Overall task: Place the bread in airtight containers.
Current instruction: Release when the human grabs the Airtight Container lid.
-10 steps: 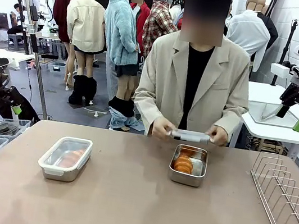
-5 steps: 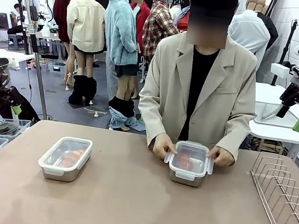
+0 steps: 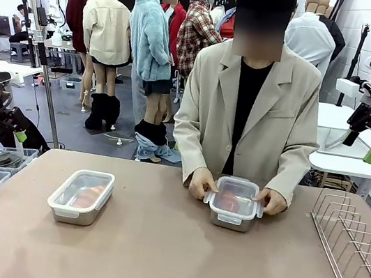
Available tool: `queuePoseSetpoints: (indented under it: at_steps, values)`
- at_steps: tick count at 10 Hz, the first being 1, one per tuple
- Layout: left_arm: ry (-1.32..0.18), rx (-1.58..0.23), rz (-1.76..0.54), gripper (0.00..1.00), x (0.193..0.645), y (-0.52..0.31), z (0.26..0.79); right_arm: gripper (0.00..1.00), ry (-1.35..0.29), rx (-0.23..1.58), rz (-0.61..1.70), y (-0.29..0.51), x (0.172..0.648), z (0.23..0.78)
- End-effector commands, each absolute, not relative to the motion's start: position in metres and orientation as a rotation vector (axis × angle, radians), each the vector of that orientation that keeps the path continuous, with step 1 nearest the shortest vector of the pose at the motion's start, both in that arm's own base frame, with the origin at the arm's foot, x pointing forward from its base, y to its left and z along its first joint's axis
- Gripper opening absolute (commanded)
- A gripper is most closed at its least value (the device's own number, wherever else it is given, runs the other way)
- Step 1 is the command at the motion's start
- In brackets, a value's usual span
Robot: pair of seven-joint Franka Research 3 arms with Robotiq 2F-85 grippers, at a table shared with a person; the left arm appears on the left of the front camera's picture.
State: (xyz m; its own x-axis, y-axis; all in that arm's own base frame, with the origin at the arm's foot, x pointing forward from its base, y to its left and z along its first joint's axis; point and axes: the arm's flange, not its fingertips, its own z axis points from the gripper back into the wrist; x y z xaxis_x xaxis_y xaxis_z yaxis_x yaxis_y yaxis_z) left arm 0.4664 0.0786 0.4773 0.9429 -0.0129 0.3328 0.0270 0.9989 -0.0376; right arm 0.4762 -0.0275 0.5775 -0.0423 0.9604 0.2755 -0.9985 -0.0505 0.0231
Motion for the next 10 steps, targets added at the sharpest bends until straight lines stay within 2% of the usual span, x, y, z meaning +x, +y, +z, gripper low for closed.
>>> queuePoseSetpoints:
  at_steps: [1, 10]
  values:
    - [-0.337, -0.036, -0.022, 1.00, 0.4656, 0.0805, 0.4788, 1.00, -0.192, 0.252, 1.606, -0.0274, 0.4754, 0.5777]
    - [-0.337, -0.036, -0.022, 1.00, 0.4656, 0.0805, 0.4788, 1.00, -0.192, 0.252, 1.606, -0.0274, 0.4754, 0.5777]
